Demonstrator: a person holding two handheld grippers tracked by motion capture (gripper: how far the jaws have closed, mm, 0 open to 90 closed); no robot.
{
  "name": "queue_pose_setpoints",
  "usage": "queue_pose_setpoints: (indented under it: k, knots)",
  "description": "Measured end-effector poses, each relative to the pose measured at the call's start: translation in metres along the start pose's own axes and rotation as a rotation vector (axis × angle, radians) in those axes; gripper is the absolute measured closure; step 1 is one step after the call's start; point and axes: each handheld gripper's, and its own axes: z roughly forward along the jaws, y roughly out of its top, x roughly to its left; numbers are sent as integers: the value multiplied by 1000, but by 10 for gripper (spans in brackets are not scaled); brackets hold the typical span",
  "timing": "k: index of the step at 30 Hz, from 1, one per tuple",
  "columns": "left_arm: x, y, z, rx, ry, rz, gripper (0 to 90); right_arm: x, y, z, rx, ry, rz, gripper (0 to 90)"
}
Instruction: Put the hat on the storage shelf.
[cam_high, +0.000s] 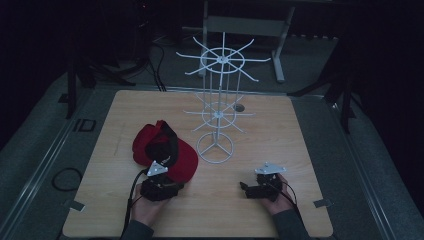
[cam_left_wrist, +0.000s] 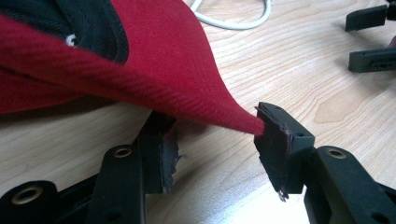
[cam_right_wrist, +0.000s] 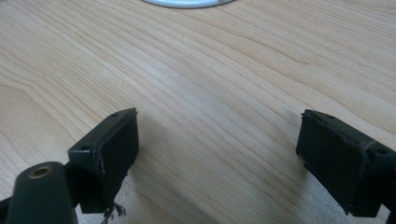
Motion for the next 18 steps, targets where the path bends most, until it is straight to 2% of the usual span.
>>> queue_pose_setpoints:
  k: [1,7,8,10,11,16,18]
  knots:
    - [1,0,-1,1,11,4,509,0,0,0,0,0,-1,129]
    - [14,0,-11,-17,40,-30,513,0,0,0,-1,0,-1,129]
    - [19,0,-14,-28,75,-50,508,0,0,0,0,0,0,129]
    - [22,0,-16,-30,85,-59,508,0,0,0,0,0,1,129]
    - [28,1,-17,-36,99,-80,506,0,0,0,0,0,0,129]
    - [34,5,-14,-28,105,-80,500,0,0,0,0,0,0,129]
    - [34,6,-7,-16,102,-76,499,0,0,0,0,0,0,129]
